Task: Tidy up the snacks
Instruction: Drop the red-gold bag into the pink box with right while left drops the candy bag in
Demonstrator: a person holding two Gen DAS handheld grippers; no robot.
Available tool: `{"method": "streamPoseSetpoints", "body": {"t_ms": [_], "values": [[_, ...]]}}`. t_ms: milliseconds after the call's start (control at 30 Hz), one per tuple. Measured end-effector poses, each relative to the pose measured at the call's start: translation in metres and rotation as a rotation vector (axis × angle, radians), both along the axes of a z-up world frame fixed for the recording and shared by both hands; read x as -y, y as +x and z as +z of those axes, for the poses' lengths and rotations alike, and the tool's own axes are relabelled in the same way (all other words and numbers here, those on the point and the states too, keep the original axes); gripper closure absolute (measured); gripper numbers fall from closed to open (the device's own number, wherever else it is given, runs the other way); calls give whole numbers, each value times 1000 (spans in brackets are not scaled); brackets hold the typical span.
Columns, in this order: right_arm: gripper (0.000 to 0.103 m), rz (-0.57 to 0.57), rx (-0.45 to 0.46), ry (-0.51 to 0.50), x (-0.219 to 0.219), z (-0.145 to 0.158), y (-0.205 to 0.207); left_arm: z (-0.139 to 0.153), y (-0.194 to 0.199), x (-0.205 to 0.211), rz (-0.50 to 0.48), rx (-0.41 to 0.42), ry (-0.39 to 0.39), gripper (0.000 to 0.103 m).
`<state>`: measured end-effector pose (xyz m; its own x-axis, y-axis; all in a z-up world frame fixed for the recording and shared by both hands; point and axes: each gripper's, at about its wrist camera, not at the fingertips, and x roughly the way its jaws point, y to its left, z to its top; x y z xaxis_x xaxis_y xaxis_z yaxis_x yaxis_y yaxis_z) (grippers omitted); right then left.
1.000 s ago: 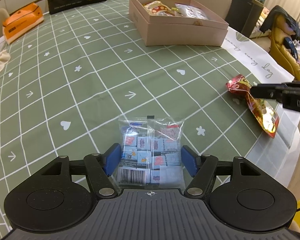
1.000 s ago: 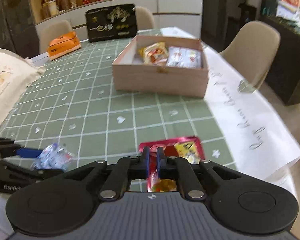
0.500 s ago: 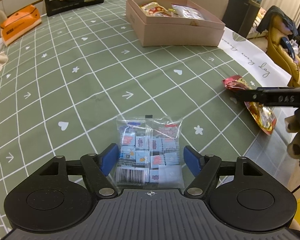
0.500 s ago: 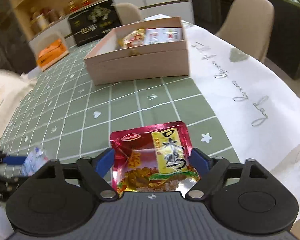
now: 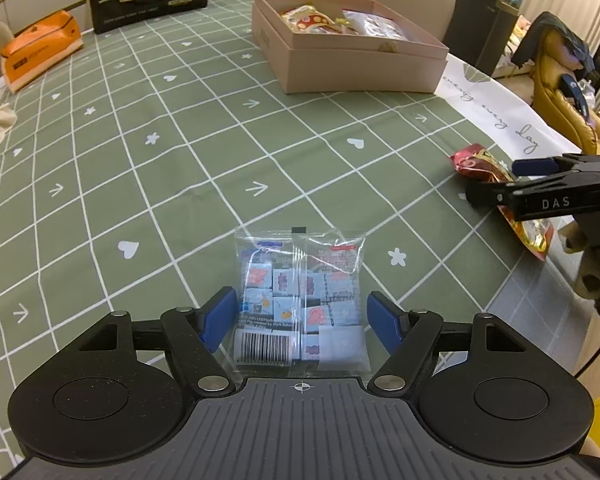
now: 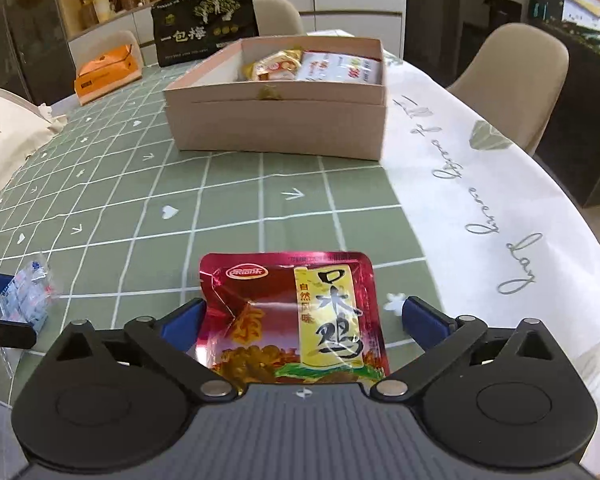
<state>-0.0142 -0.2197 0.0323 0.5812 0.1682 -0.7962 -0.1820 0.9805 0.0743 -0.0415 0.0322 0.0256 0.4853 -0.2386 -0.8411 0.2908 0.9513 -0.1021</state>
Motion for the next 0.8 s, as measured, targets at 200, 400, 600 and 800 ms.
{"method": "streamPoseSetpoints", "body": {"t_ms": [200,400,600,800], "values": [[35,-24,1,-73,-20,8,-13,-1,-1,0,2,11,-4,26],[81,10,74,-169,-39,35,-24,-1,-3,5,-8,27,27,26],[84,-21,67,-122,-28,44,-29,-1,-2,3,-10,26,18,26],[87,-211,53,115,41,66,-25,-2,-4,5,-19,36,32,26]]}}
